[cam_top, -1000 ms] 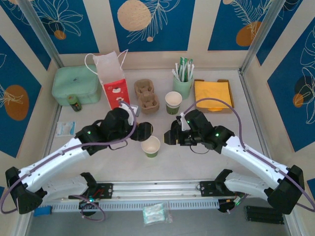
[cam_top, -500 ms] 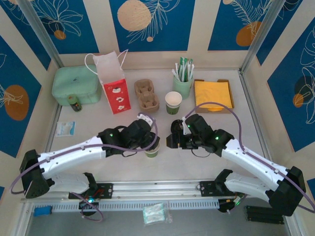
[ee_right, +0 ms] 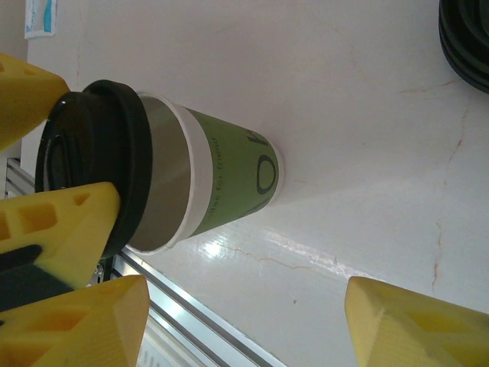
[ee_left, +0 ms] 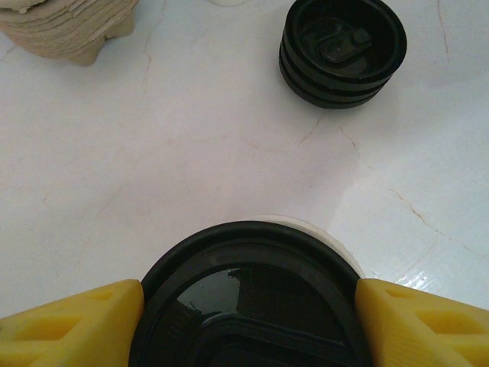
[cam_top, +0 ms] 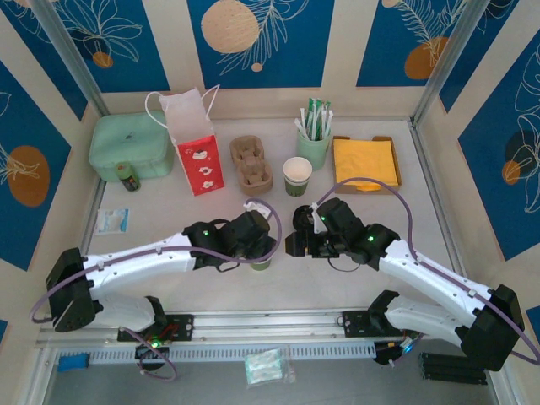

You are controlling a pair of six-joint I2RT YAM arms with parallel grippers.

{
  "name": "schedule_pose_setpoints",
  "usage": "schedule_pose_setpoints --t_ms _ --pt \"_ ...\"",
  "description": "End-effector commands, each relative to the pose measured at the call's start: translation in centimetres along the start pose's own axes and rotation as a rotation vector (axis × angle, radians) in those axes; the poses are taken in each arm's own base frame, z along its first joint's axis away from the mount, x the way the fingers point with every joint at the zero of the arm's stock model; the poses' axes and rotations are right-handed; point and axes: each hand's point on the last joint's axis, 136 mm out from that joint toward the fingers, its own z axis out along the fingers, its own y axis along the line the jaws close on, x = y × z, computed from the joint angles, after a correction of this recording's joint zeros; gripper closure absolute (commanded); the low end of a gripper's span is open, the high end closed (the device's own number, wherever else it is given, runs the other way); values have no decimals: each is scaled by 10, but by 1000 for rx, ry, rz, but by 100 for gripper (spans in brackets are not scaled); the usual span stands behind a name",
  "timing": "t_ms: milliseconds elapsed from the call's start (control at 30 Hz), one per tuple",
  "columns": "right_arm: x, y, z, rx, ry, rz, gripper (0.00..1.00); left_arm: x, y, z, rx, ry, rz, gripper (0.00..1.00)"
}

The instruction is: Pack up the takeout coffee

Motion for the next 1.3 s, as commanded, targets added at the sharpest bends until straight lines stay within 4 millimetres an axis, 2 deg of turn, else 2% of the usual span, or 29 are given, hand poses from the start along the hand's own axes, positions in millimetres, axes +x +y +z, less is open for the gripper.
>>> schedule_pose_setpoints --t_ms 0,600,967,1267 --pt "0 1 -1 -9 -12 -23 31 -7 -3 -3 -8 -18 24 30" --pt "-3 3 0 -11 -15 -23 31 0 -13 7 11 13 36 28" --pt "-5 5 0 -17 -17 -24 31 5 -17 13 21 38 43 23" --pt "-6 7 -3 -17 -22 -28 31 -1 -21 6 39 29 39 17"
